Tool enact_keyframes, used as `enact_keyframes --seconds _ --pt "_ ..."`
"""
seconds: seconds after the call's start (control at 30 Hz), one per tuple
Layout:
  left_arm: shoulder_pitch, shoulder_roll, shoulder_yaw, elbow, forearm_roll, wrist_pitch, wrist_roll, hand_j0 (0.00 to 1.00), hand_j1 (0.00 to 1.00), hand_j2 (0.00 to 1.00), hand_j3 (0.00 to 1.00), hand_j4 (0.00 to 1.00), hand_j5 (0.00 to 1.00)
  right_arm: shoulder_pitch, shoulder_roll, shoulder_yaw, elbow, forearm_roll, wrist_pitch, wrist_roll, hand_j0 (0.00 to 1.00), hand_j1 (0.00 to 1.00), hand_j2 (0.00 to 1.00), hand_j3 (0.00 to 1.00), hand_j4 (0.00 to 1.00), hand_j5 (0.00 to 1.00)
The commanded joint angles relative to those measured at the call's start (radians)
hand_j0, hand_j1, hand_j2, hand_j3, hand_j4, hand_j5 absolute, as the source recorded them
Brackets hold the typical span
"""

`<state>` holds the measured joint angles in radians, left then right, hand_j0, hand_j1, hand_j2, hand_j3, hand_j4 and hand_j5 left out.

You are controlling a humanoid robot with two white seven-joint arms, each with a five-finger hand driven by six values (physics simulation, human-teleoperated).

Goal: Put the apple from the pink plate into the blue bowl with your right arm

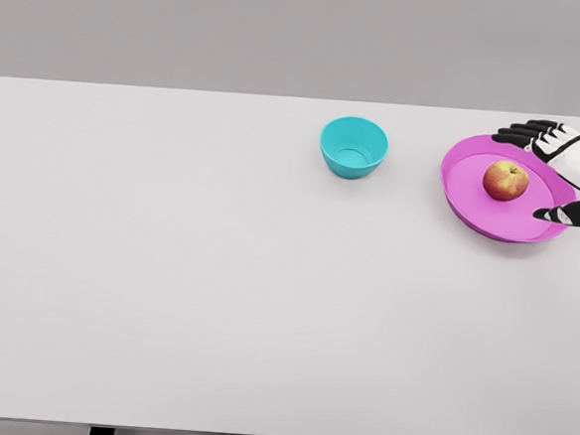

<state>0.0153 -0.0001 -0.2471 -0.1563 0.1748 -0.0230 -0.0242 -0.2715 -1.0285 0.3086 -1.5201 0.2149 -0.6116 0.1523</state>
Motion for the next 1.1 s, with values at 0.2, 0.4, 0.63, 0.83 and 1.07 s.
enact_keyframes --seconds 0.2,0.4,0.63,0.83,1.07 --pt "0.0 0.0 0.0 0.0 0.0 0.0 0.001 1.0 1.0 1.0 1.0 1.0 1.0 -0.101 0.061 0.023 0.239 -0.003 0.001 0.0 1.0 1.0 1.0 1.0 1.0 1.0" --pt "0.0 0.0 0.0 0.0 0.0 0.0 0.001 1.0 1.0 1.0 1.0 1.0 1.0 -0.268 0.134 0.078 0.344 0.054 0.001 0.335 1.0 1.0 1.0 1.0 1.0 1.0" --pt "0.0 0.0 0.0 0.0 0.0 0.0 0.001 1.0 1.0 1.0 1.0 1.0 1.0 -0.397 0.179 0.197 0.419 0.058 0.026 0.457 1.0 1.0 1.0 1.0 1.0 1.0" --pt "0.0 0.0 0.0 0.0 0.0 0.0 0.0 1.0 1.0 1.0 1.0 1.0 1.0 -0.56 0.288 0.343 0.679 0.06 0.024 0.459 1.0 1.0 1.0 1.0 1.0 1.0" --pt "0.0 0.0 0.0 0.0 0.0 0.0 0.001 1.0 1.0 1.0 1.0 1.0 1.0 -0.621 0.349 0.391 0.816 0.072 0.024 0.459 1.0 1.0 1.0 1.0 1.0 1.0"
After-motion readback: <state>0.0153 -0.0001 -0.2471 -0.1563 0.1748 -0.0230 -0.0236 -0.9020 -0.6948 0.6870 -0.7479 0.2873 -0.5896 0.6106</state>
